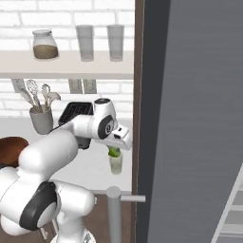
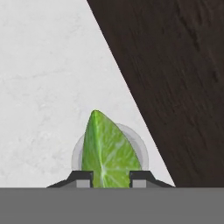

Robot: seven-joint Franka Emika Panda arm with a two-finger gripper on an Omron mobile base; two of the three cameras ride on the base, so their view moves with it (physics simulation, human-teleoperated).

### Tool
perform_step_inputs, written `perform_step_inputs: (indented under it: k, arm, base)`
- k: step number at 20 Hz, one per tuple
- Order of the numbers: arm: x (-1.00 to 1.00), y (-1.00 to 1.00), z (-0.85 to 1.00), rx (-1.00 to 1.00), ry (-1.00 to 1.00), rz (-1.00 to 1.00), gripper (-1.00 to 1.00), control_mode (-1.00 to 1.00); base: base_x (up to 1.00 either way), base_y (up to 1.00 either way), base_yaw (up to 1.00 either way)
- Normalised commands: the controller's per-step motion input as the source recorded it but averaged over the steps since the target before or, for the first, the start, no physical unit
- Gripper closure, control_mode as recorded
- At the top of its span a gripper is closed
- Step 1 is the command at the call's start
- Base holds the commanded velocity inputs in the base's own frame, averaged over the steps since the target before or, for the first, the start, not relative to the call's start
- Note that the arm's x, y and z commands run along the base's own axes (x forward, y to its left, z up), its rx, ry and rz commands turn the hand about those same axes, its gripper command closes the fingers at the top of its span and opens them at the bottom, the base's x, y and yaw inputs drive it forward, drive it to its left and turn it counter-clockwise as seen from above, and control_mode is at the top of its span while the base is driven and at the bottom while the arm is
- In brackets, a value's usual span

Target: Grab a lemon wedge from the fridge and one ice cube from the ice bowl, and put them in the glass of lemonade.

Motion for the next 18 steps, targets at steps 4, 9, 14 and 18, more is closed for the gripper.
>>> perform_step_inputs:
  k: [4,9,14,18]
  arm:
    - [0.12,-0.04,-0.2,0.0,0.0,0.0,1.0,-1.0]
    - [0.2,-0.01,-0.12,0.0,0.0,0.0,1.0,-1.0]
    - [0.0,-0.01,-0.02,0.0,0.0,0.0,-1.0,-1.0]
    - [0.0,0.0,0.0,0.0,0.0,0.0,-1.0,-1.0]
  base:
    - [0.0,0.0,0.0]
    - [0.0,0.0,0.0]
    - [0.0,0.0,0.0]
    - [0.0,0.0,0.0]
